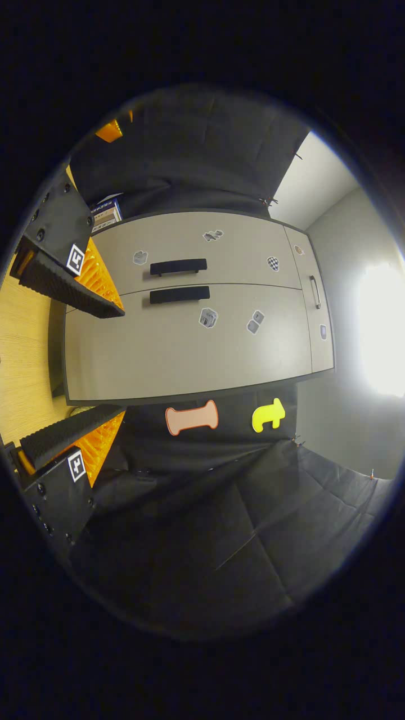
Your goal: Open the right door of the double-door shoe cabinet with the right hand, and open the left door with the left hand.
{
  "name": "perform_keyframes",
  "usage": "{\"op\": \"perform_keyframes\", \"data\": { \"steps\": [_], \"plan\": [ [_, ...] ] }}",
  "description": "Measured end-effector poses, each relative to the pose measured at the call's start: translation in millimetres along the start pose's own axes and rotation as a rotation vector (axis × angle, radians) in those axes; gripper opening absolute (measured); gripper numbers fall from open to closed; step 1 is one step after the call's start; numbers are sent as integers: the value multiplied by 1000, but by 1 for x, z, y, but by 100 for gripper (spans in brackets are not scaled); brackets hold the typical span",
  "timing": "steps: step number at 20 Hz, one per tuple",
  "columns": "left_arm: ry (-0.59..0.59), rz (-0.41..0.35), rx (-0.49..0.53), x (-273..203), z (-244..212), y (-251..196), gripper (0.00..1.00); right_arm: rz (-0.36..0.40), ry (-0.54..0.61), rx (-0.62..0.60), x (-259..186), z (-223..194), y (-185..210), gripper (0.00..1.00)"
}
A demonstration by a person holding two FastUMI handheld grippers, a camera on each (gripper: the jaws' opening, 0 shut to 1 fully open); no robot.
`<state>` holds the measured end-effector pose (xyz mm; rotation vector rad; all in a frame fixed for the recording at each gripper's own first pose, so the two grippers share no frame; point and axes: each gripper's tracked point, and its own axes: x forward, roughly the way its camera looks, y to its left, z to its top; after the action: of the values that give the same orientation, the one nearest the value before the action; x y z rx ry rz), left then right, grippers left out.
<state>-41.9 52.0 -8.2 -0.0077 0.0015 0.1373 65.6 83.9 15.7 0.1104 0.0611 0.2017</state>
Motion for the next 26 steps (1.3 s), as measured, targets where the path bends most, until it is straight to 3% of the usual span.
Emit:
{"op": "perform_keyframes", "data": {
  "steps": [11,18,23,26],
  "plan": [
    [46,209,42,-26,-15,84,92,110,-42,-1,96,41,65,96],
    [89,299,51,-40,-28,118,92,189,-38,0,148,52,114,96],
    [95,340,70,-55,-25,134,92,166,-1,-64,190,43,131,93],
    [105,357,75,-63,-29,141,92,154,48,-82,212,33,137,96]
  ]
}}
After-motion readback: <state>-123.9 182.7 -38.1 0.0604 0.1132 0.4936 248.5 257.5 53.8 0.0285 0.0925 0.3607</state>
